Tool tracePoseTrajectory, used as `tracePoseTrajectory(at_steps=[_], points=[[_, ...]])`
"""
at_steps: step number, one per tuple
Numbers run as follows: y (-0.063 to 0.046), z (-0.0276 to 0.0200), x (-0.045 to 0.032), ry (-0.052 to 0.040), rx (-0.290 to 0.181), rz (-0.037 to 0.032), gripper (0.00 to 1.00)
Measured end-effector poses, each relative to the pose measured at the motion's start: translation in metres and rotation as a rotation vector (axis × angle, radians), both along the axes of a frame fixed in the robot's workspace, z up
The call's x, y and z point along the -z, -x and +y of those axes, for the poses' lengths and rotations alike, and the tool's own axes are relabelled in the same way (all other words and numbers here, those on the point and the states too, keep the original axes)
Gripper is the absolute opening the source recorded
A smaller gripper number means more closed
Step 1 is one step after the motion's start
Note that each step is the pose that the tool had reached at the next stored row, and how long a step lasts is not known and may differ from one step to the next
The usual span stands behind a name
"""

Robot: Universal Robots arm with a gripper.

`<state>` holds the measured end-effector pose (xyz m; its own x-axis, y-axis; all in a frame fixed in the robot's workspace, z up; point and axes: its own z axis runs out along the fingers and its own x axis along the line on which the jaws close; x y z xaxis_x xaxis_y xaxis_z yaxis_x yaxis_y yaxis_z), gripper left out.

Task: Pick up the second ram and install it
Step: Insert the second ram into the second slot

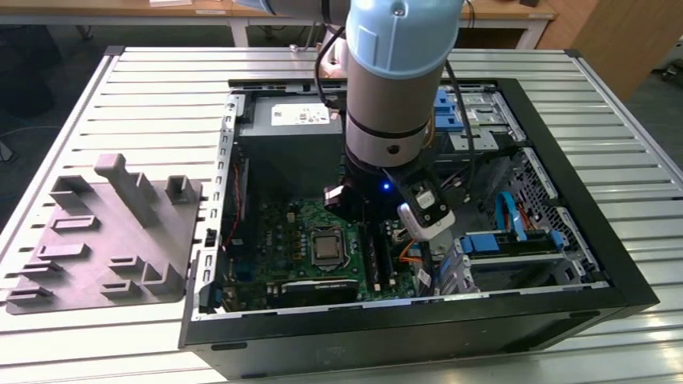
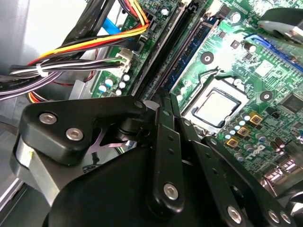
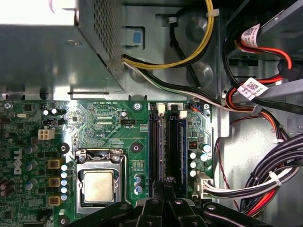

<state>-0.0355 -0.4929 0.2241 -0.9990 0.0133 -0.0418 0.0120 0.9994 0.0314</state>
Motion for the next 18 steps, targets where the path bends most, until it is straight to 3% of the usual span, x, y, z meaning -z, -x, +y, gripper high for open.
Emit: tracePoseTrajectory(at_steps=[18], points=[[0.0001,0.0,0.004,0.0,0.001,0.0,0.11]])
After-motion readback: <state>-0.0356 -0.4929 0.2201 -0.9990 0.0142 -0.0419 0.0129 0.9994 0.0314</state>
